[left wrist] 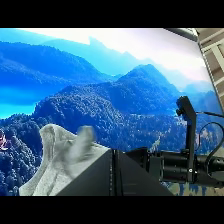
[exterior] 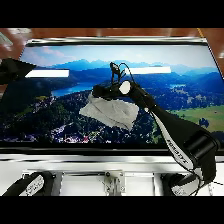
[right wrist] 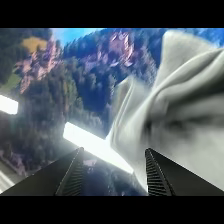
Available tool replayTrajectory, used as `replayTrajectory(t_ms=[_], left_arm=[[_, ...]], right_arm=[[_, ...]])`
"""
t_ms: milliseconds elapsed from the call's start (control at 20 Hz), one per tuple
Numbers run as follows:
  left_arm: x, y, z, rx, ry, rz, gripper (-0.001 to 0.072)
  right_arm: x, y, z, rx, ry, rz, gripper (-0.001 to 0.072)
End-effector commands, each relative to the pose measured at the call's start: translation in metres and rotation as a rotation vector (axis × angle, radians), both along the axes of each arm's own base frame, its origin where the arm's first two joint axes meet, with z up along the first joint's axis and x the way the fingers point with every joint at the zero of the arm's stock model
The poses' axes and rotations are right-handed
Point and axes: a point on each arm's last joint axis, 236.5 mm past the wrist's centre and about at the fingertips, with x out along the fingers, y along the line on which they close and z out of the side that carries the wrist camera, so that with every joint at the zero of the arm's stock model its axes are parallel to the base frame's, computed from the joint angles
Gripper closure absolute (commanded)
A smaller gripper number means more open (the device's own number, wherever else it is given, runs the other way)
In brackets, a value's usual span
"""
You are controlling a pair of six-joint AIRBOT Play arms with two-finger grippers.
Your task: Fold the shirts.
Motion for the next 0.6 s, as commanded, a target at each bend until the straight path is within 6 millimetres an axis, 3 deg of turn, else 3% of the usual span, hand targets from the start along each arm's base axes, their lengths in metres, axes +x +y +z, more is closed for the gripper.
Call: replayTrajectory(t_ms=[0, 50, 150, 250, 350, 400, 450, 550], left_arm=[[0.000, 0.000, -0.001, 0.000, 0.003, 0.000, 0.0670], [0.000, 0.000, -0.001, 0.000, 0.003, 0.000, 0.0671], [0.000, 0.000, -0.001, 0.001, 0.003, 0.000, 0.0670], [0.000, 0.000, -0.001, 0.001, 0.003, -0.001, 0.0671], [0.000, 0.000, -0.001, 0.001, 0.003, -0.001, 0.0670], [0.000, 0.000, -0.001, 0.001, 0.003, -0.001, 0.0670], [0.000, 0.000, -0.001, 0.001, 0.003, -0.001, 0.0670], [0.000, 0.000, -0.002, 0.001, 0.005, -0.003, 0.0670]], right_arm=[[-0.012, -0.003, -0.002, -0.015, 0.025, 0.063, 0.0205], [-0.014, -0.017, 0.000, -0.054, 0.016, 0.102, 0.0206], [-0.019, -0.072, -0.005, -0.218, 0.025, 0.172, 0.0205], [-0.028, -0.160, -0.017, -0.461, 0.104, 0.194, 0.0203], [-0.056, -0.257, -0.032, -0.666, 0.331, 0.171, 0.0203], [-0.072, -0.281, -0.038, -0.657, 0.434, 0.171, 0.0201], [-0.083, -0.292, -0.044, -0.583, 0.518, 0.139, 0.0110], [-0.084, -0.280, -0.057, -0.343, 0.597, 0.040, 0.0077]])
